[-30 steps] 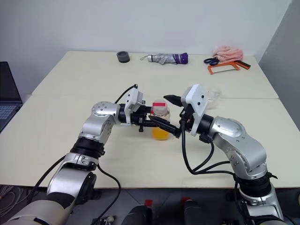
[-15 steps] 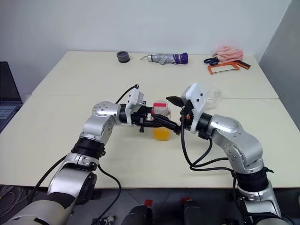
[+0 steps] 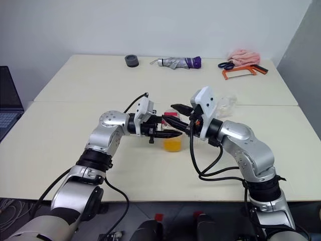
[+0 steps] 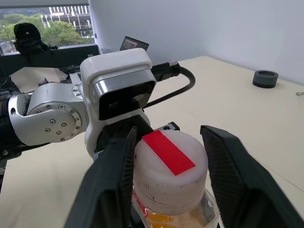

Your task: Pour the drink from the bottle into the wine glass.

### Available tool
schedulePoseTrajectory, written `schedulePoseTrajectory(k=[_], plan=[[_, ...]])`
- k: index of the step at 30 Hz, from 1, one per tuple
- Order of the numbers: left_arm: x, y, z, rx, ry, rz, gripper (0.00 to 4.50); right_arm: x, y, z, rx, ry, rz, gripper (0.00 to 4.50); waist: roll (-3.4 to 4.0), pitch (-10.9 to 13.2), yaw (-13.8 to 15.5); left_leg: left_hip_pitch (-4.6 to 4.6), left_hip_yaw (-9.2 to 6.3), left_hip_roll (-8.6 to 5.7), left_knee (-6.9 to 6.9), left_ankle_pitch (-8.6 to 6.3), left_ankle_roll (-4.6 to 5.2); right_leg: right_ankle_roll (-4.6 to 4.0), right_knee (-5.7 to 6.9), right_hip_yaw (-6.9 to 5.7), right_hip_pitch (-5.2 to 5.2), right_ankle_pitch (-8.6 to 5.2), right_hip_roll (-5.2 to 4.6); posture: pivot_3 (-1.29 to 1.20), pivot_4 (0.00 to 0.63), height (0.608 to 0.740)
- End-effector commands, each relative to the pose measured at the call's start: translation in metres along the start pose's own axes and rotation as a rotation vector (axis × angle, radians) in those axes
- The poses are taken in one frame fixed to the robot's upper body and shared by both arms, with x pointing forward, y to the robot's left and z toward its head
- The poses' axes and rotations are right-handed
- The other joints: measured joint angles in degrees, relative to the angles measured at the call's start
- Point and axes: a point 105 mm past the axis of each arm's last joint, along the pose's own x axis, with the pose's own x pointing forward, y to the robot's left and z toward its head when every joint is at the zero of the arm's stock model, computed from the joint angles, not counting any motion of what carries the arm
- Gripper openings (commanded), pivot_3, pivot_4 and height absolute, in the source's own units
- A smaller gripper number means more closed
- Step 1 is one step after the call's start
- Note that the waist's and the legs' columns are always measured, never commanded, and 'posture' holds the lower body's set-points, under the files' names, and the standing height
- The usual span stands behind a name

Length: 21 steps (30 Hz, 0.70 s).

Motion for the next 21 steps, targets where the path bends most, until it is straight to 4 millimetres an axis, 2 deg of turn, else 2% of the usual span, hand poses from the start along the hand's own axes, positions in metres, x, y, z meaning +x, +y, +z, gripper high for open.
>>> schedulePoseTrajectory(k=[1, 5, 11, 15, 18, 20, 21], plan=[[0.003, 0.0, 0.017, 0.066, -0.036, -0.01, 1.76, 0.001, 0.008, 0.009, -0.091, -0.016, 0.034, 1.74, 0.0, 0.0, 0.0, 0.0, 0.0, 0.0, 0.0, 0.0, 0.0, 0.0, 0.0, 0.0, 0.0, 0.0, 0.0, 0.0, 0.15, 0.74], [0.003, 0.0, 0.017, 0.065, -0.038, -0.007, 1.76, 0.001, 0.011, 0.011, -0.19, -0.011, 0.035, 1.74, 0.0, 0.0, 0.0, 0.0, 0.0, 0.0, 0.0, 0.0, 0.0, 0.0, 0.0, 0.0, 0.0, 0.0, 0.0, 0.0, 0.15, 0.74], [0.001, 0.0, 0.016, 0.059, -0.036, 0.004, 1.74, -0.005, 0.016, 0.024, -0.391, -0.059, 0.026, 1.72, 0.0, 0.0, -0.01, -0.01, 0.0, -0.01, 0.0, 0.0, 0.0, 0.0, -0.01, 0.0, 0.0, 0.0, 0.0, 0.0, 0.15, 0.74], [-0.002, 0.002, 0.013, 0.054, -0.034, 0.03, 1.74, -0.022, 0.013, 0.04, -0.275, -0.139, -0.011, 1.72, 0.0, 0.0, 0.08, -0.01, -0.03, 0.03, 0.0, 0.0, 0.0, 0.0, -0.01, -0.01, 0.0, 0.0, 0.0, 0.0, 0.15, 0.74], [-0.006, 0.004, 0.012, 0.049, -0.035, 0.057, 1.74, -0.036, 0.009, 0.044, -0.195, -0.146, -0.044, 1.72, 0.0, 0.0, 0.23, -0.01, -0.02, 0.05, 0.0, 0.0, 0.0, 0.0, 0.0, 0.01, 0.0, 0.0, -0.03, 0.0, 0.15, 0.74], [-0.011, 0.007, 0.012, 0.04, -0.042, 0.096, 1.74, -0.058, -0.003, 0.029, -0.113, -0.09, -0.129, 1.72, -0.01, 0.0, 0.45, -0.02, -0.05, 0.05, 0.0, 0.0, 0.0, 0.0, 0.0, -0.02, 0.01, 0.0, -0.03, 0.0, 0.15, 0.74], [-0.013, 0.009, 0.012, 0.038, -0.046, 0.115, 1.74, -0.07, -0.012, 0.015, -0.079, -0.043, -0.189, 1.72, -0.01, 0.0, 0.79, -0.02, -0.08, 0.06, 0.0, 0.0, 0.0, 0.0, -0.01, -0.04, 0.03, 0.0, -0.03, 0.0, 0.15, 0.74]])
